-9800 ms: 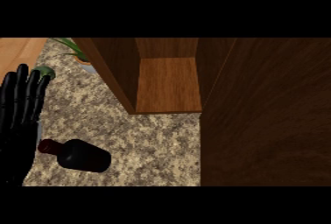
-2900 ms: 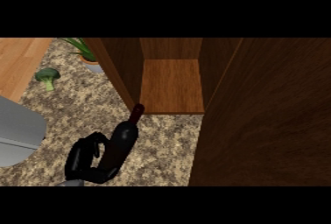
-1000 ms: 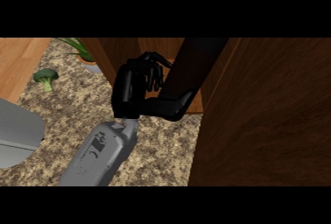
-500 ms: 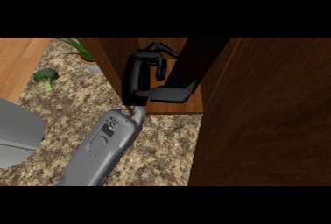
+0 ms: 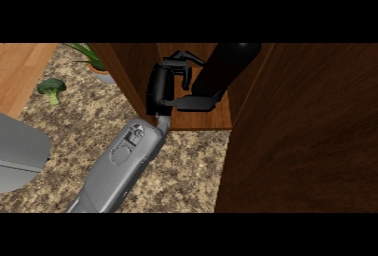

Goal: Pick up the wine, place it into the cabinet and close the cabinet

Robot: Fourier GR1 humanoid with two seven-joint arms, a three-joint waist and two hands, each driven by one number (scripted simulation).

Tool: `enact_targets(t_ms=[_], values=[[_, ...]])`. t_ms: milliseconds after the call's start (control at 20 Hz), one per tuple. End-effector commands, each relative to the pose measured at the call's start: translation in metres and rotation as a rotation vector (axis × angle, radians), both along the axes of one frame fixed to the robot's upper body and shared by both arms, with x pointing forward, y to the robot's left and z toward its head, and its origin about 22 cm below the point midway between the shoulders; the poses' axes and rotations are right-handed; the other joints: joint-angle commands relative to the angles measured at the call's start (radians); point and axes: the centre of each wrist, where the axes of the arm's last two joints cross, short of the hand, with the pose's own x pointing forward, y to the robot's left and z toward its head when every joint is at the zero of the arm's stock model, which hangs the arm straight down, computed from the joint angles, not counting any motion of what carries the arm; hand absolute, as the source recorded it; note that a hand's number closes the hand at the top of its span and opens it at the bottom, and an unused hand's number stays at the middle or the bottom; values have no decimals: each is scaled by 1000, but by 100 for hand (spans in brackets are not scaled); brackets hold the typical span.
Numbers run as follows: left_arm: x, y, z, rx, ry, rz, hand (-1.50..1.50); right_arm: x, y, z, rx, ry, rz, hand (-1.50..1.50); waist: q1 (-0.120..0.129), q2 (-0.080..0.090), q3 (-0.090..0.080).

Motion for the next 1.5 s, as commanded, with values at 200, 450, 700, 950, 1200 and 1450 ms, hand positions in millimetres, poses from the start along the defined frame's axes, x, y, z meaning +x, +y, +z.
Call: enact_targets(t_ms=[200,450,700,950,1200,1450], values=[[-4,0,-41,7,39,17,150,-17,-8,-11,26,14,74,-150,-3,1,0],[13,5,-40,5,69,4,150,-11,-3,-5,3,34,86,-150,2,0,0],[9,4,-65,100,67,46,150,-9,-4,-1,24,13,79,-150,1,0,0],[22,21,-91,141,73,101,150,-5,-1,1,16,4,108,-150,-27,10,-1],[23,24,-93,87,54,135,150,-19,-2,-6,5,18,98,-150,-21,5,-1],[31,25,-90,29,59,146,150,-16,5,-3,-13,18,141,-150,-35,8,-2]])
